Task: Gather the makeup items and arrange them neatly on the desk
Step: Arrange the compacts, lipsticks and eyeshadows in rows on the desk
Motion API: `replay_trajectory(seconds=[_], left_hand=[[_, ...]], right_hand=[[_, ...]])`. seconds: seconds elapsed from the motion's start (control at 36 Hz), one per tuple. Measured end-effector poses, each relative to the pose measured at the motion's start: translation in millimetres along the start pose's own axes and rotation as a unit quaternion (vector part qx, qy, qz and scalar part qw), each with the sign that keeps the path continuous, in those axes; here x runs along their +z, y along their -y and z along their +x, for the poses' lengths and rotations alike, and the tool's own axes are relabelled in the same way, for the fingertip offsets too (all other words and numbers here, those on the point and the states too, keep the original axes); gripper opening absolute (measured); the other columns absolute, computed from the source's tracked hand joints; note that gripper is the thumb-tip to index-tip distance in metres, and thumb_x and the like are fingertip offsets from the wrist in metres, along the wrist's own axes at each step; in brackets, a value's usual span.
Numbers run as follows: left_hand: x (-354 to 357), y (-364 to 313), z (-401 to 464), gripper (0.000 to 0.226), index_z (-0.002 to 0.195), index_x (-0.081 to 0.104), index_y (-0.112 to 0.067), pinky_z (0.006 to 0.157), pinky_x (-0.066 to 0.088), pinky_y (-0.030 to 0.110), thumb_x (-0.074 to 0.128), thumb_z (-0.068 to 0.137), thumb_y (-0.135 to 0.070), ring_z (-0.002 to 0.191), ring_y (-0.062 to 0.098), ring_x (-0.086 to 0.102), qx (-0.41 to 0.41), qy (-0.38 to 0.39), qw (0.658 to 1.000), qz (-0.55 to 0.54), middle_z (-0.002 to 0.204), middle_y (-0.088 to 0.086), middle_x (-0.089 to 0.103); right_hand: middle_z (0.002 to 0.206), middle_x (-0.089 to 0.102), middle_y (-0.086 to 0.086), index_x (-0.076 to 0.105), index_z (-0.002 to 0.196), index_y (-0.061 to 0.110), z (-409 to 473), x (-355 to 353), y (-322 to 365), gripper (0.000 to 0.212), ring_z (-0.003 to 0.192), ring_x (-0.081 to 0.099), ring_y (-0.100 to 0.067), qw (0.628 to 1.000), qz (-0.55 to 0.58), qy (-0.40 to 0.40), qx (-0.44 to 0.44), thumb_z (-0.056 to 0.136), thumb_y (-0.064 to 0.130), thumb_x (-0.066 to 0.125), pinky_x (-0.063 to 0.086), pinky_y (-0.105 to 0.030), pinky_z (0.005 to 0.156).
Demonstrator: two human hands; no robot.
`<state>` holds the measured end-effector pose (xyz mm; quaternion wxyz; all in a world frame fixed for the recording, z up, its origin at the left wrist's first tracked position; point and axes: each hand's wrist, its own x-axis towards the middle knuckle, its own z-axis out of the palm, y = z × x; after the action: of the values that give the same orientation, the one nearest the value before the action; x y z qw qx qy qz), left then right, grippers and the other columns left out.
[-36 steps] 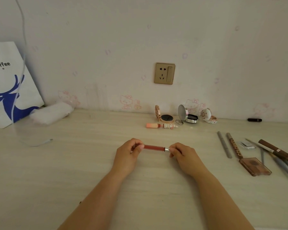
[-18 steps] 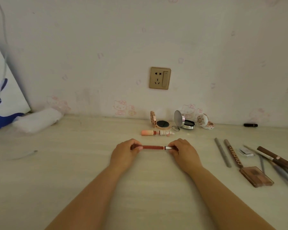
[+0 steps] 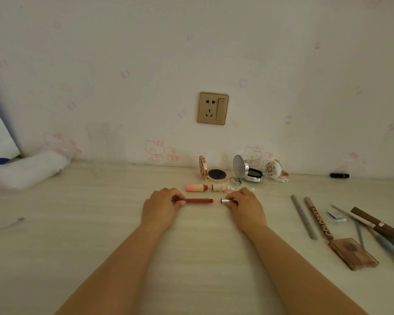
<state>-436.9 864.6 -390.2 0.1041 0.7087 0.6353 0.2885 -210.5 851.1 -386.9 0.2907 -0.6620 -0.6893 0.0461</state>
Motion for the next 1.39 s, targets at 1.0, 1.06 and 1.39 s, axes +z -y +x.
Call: replay_trajectory(seconds=[1.0, 1.06, 1.39], left_hand=[[63.0, -149.2, -46.4, 0.025, 0.115, 0.057, -0.033, 0.09, 0.031, 0.03, 0.049, 0.092, -0.041, 0.119, 0.014, 0.038, 0.212, 0.013, 0.977, -0.011, 0.121, -0.012, 0.054], [72.4, -171.4, -50.7, 0.026, 0.115, 0.058, -0.033, 0.088, 0.033, 0.031, 0.049, 0.093, -0.041, 0.116, 0.015, 0.04, 0.228, 0.032, 0.973, -0.015, 0.121, -0.012, 0.055], [109.4, -243.7, -60.6, 0.031, 0.119, 0.061, -0.028, 0.09, 0.032, 0.035, 0.041, 0.095, -0.029, 0.119, 0.022, 0.036, 0.259, 0.106, 0.96, 0.011, 0.128, -0.006, 0.054]], right_hand=[[0.126, 0.059, -0.001, 0.064, 0.113, 0.022, -71.3, -84.0, -47.3, 0.027, 0.119, 0.044, -0.025, 0.963, -0.149, -0.144, 0.17, 0.098, 0.029, 0.042, 0.032, -0.034, 0.093], [0.116, 0.063, -0.003, 0.064, 0.111, 0.019, -78.0, -98.0, -60.9, 0.028, 0.109, 0.048, -0.025, 0.954, -0.156, -0.159, 0.199, 0.097, 0.029, 0.042, 0.034, -0.034, 0.087], [0.125, 0.054, -0.004, 0.067, 0.109, 0.022, -97.9, -125.6, -101.3, 0.029, 0.124, 0.039, -0.025, 0.934, -0.188, -0.071, 0.296, 0.096, 0.03, 0.042, 0.036, -0.033, 0.094]])
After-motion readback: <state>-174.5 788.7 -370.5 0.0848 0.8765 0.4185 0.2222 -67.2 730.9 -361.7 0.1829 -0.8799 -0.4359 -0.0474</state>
